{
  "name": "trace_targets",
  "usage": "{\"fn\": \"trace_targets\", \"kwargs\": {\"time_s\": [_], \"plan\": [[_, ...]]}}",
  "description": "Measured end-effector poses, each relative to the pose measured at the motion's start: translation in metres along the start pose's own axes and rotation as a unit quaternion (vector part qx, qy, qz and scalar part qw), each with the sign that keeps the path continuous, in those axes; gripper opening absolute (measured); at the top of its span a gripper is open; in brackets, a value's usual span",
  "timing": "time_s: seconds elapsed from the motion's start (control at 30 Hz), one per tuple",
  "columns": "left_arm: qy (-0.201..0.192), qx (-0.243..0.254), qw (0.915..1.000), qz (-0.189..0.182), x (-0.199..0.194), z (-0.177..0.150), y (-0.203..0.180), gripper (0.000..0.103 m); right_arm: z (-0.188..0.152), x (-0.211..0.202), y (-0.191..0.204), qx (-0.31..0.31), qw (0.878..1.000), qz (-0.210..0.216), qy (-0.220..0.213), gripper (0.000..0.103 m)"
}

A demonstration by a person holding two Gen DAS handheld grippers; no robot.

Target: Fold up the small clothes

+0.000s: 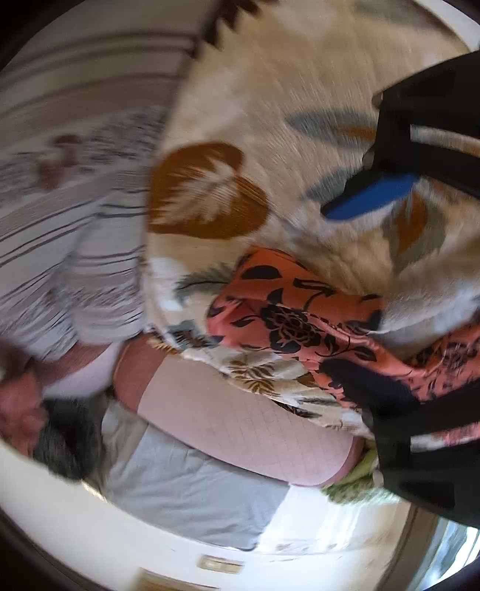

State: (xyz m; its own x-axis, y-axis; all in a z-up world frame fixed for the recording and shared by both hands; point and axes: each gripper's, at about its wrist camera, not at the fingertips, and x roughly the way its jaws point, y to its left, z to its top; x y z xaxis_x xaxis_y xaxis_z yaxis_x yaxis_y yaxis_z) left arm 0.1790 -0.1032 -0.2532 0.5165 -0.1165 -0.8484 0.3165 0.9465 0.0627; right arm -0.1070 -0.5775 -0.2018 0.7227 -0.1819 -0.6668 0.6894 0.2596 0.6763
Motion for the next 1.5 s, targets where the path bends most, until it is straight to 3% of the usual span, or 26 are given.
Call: {"fn": "trace_targets", "kwargs": {"time_s": [0.03,0.07,0.1,0.13,0.27,0.33,0.47,0.53,0.67,0.83,1.03,1.1,1.17,1.2,1.27,1.4,1.5], "plan": [[-0.004,0.000,1.0000,-0.001,0.000,-0.001,0.000,0.103,0.000,0.006,-0.002,0.015,1.000,0.002,0.004,0.065],[-0.007,-0.003,1.0000,-0.003,0.000,-0.002,0.001,0.103,0.003,0.014,-0.004,0.026,1.000,-0.005,0.003,0.048],[-0.007,-0.003,1.0000,-0.005,0.000,-0.002,0.002,0.103,0.003,0.018,-0.002,0.029,0.999,-0.015,0.002,0.016],[-0.005,-0.001,1.0000,-0.008,0.000,-0.002,0.003,0.103,0.006,0.023,-0.001,0.034,0.999,-0.026,0.004,0.009],[0.011,0.020,0.9994,-0.027,-0.006,0.000,0.007,0.103,0.004,0.007,0.033,-0.005,1.000,-0.018,-0.003,0.006],[0.001,0.016,0.9988,-0.046,-0.009,0.007,0.010,0.103,0.001,-0.011,0.066,-0.031,0.999,0.026,-0.006,0.006],[-0.054,-0.036,0.9947,-0.080,-0.041,0.019,0.040,0.103,-0.017,-0.043,0.155,-0.080,0.990,0.117,0.012,0.006],[-0.072,-0.062,0.9909,-0.095,-0.052,0.021,0.058,0.103,-0.036,-0.050,0.207,-0.111,0.982,0.152,0.034,0.006],[-0.083,-0.101,0.9877,-0.085,-0.057,0.023,0.089,0.103,-0.089,-0.043,0.296,-0.163,0.965,0.188,0.086,0.006],[-0.087,-0.157,0.9799,-0.086,-0.057,0.024,0.132,0.103,-0.188,0.014,0.381,-0.211,0.941,0.197,0.177,0.006],[-0.101,-0.188,0.9750,-0.061,-0.057,0.020,0.168,0.103,-0.297,0.125,0.417,-0.234,0.906,0.168,0.310,0.017],[-0.100,-0.195,0.9739,-0.057,-0.054,0.019,0.176,0.103,-0.325,0.153,0.416,-0.231,0.894,0.142,0.357,0.030],[-0.097,-0.200,0.9737,-0.049,-0.050,0.018,0.182,0.103,-0.339,0.162,0.417,-0.241,0.882,0.144,0.380,0.035],[-0.095,-0.201,0.9739,-0.047,-0.049,0.018,0.183,0.103,-0.340,0.161,0.416,-0.251,0.879,0.155,0.376,0.054],[-0.094,-0.200,0.9743,-0.043,-0.046,0.018,0.183,0.103,-0.332,0.154,0.411,-0.268,0.882,0.160,0.353,0.080],[-0.094,-0.194,0.9755,-0.044,-0.041,0.024,0.173,0.103,-0.291,0.127,0.374,-0.267,0.896,0.178,0.307,0.080],[-0.093,-0.172,0.9785,-0.066,-0.036,0.036,0.158,0.103,-0.244,0.116,0.325,-0.250,0.914,0.149,0.284,0.080]]}}
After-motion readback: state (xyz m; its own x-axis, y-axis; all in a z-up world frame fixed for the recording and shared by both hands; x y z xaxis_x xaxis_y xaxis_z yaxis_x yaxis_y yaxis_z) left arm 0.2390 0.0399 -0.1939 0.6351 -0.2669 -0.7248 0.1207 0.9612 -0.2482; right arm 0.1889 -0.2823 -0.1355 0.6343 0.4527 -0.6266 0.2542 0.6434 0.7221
